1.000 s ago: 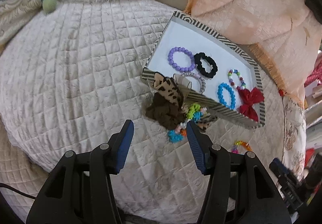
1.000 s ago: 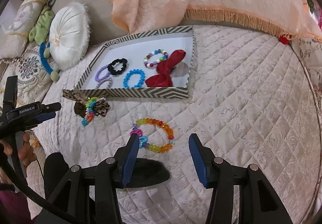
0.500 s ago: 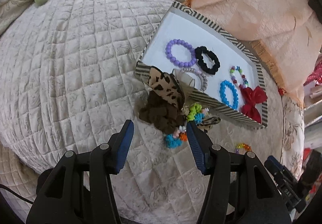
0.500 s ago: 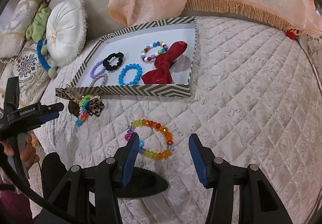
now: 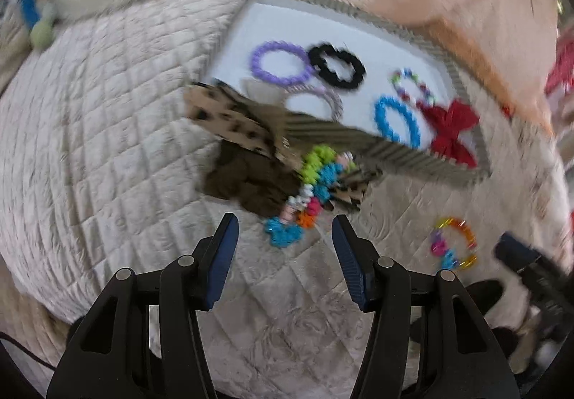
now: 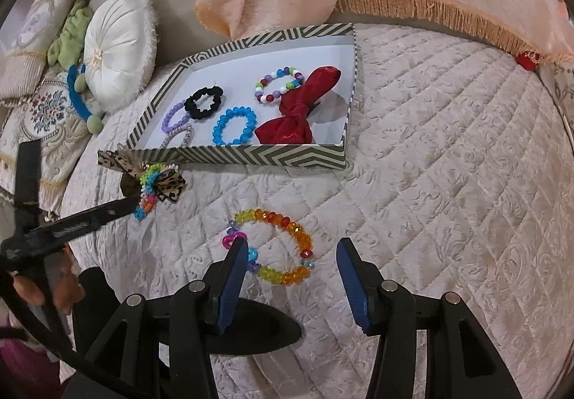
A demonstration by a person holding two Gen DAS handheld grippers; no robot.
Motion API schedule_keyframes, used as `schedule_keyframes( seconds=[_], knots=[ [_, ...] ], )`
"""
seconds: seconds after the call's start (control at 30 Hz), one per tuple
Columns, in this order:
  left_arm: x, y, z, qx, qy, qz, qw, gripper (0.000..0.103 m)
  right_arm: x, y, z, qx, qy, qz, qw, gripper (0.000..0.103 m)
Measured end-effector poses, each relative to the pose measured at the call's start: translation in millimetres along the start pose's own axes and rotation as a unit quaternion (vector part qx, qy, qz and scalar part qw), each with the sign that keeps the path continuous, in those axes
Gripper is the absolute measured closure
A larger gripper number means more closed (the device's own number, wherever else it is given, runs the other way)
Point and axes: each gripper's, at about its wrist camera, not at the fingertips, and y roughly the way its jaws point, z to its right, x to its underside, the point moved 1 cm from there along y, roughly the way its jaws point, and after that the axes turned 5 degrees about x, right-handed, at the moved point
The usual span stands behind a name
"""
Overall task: Organize jewelry
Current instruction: 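Grasp the colourful hair ties with the left gripper while the right grasps the orange beaded bracelet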
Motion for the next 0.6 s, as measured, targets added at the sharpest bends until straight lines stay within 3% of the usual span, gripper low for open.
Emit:
schedule_keyframes(
  seconds=[0.1,0.37,0.43,0.47,0.6],
  knots=[
    [-1.4,11.9,3.1,-0.021,0.006,0.003,0.9998,0.049,0.4,-0.1,1.8,0.002,-0.005,-0.002,1.000,0.054],
    [-7.2,32.1,9.0,-0.035,0.014,-0.008,0.9993,0.050,-11.0,24.1,2.1,0.022,-0.037,-0.025,0.999,0.054],
    [-9.4,32.5,9.3,-0.037,0.015,-0.005,0.9992,0.062,-12.6,36.9,-4.8,0.032,-0.069,-0.041,0.996,0.054],
    [-9.2,32.0,9.2,-0.042,0.017,-0.005,0.9989,0.074,-12.7,42.2,-8.1,0.042,-0.085,-0.047,0.994,0.057],
    [-11.0,29.4,2.8,-0.020,0.011,-0.006,0.9997,0.081,-13.6,59.1,-23.3,0.079,-0.151,-0.049,0.984,0.067]
  ],
)
